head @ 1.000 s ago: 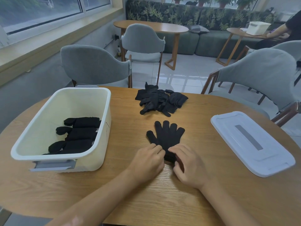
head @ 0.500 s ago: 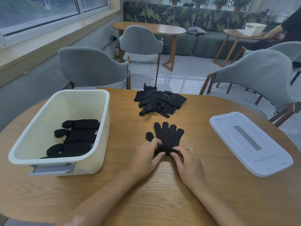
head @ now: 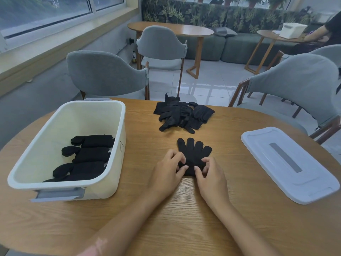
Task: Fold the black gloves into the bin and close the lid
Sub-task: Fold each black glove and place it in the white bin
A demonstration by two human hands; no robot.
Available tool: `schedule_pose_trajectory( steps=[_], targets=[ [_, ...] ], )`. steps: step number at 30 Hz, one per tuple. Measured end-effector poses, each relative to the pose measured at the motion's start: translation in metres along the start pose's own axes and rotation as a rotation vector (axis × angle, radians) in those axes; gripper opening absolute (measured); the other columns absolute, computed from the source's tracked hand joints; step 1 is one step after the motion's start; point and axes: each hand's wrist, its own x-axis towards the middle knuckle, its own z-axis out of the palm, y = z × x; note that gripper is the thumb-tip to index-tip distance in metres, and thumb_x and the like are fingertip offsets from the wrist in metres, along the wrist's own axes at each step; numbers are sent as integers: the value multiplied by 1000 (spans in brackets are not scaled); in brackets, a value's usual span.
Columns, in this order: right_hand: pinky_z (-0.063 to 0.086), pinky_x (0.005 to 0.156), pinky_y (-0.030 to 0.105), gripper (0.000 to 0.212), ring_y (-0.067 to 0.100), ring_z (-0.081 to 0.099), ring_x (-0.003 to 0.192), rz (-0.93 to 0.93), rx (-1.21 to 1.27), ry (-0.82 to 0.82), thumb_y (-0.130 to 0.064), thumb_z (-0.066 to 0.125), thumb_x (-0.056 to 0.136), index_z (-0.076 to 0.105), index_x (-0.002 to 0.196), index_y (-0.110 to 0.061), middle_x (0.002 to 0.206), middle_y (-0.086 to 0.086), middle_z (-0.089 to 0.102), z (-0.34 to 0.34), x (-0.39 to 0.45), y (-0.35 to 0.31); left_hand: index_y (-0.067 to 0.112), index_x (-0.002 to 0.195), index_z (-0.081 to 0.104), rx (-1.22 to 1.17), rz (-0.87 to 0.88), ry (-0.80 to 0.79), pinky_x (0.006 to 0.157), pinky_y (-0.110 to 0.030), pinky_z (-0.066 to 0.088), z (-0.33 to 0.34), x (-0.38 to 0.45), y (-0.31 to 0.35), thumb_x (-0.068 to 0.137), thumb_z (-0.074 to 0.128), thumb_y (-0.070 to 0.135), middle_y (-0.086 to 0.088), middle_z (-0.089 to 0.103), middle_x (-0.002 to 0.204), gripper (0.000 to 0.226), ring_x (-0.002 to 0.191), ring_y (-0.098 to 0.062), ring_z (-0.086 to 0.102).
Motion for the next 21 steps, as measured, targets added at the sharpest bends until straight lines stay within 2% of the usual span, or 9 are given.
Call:
schedule_pose_trajectory(
  steps=[2,6,9,12,15,17,19,21],
  targets=[
    [42,71,22,26,8,49,81,-92,-49,49,-25,69,91,56,112,-21,88,-12,50,-3,-5,-2,30,96,61,-12,7,-2,62,-14,46,1,0,0,93,69,32,20,48,101,9,72,2,52],
    [47,78,29,21,15,53,94,-444,-258,94,-8,67,86,66,106,-15,103,-4,56,-8,-15,1,26,93,69,-24,30,4,62,-7,33,1,3,0,93,70,29,22,46,89,3,69,8,47],
    [48,87,36,30,23,56,108,-579,-409,32,-4,62,82,69,110,-12,112,0,63,-5,-15,6,23,92,74,-35,31,31,64,-12,39,4,3,-2,92,70,27,19,51,83,5,69,7,47],
    [50,95,37,34,26,59,116,-597,-454,28,-7,49,88,70,115,-9,116,3,68,-2,-11,10,21,98,78,-42,55,60,71,-24,52,8,0,-3,93,71,25,12,66,91,10,77,0,57],
    [51,99,36,40,25,63,113,-574,-435,-2,-11,39,91,69,117,-7,117,7,69,1,-10,13,18,106,77,5,118,79,79,-29,55,8,-5,-5,94,69,24,7,71,99,16,90,-7,63],
    [51,100,34,36,23,65,110,-540,-393,-23,-9,44,92,69,119,-6,117,7,70,4,-10,16,17,115,74,45,169,42,86,-27,52,5,-10,-6,96,66,29,6,70,107,24,98,-10,60],
    [50,100,31,30,19,65,110,-488,-348,-27,-4,60,90,69,118,-8,116,4,70,4,-13,16,17,126,68,107,222,-22,91,-22,47,0,-18,-9,98,61,36,7,65,117,35,106,-9,55],
    [50,99,28,32,15,64,109,-436,-297,-29,-4,70,86,70,117,-11,115,-1,70,0,-21,12,17,130,64,157,263,-57,92,-21,46,-4,-27,-12,97,59,41,8,62,121,41,108,-9,53]
  ],
)
